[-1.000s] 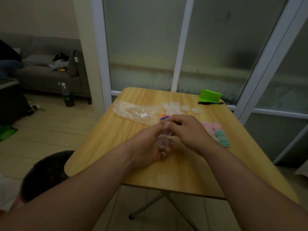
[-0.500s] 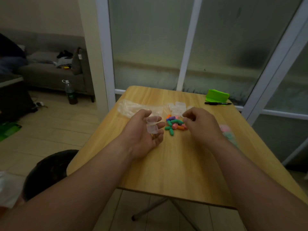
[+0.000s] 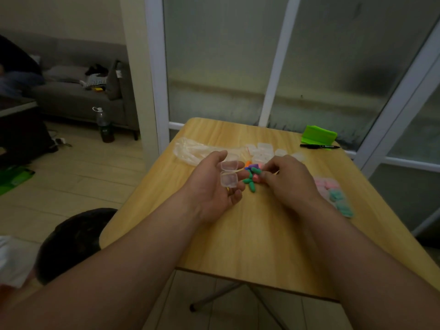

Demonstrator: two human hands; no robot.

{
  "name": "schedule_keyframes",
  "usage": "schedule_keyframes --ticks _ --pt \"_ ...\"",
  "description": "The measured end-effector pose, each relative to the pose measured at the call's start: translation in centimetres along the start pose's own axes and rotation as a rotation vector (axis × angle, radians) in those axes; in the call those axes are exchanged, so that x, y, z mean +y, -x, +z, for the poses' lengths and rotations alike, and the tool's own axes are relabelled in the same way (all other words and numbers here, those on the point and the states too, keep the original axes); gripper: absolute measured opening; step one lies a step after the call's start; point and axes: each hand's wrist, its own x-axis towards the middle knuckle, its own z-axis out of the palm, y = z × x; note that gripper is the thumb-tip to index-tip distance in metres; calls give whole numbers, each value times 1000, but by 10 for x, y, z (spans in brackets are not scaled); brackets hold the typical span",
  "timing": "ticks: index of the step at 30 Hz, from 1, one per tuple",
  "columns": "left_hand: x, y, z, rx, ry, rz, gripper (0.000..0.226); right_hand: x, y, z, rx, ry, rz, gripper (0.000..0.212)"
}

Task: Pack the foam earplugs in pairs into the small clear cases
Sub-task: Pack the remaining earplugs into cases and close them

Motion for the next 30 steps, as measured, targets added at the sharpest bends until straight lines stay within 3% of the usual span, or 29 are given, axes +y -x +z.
schedule_keyframes --ticks 14,30 --pt "-5 5 5 -22 -8 -24 48 -1 4 2 -3 1 -59 19" --pt "-11 -2 7 4 -18 -24 52 1 21 -16 -37 -53 -83 12"
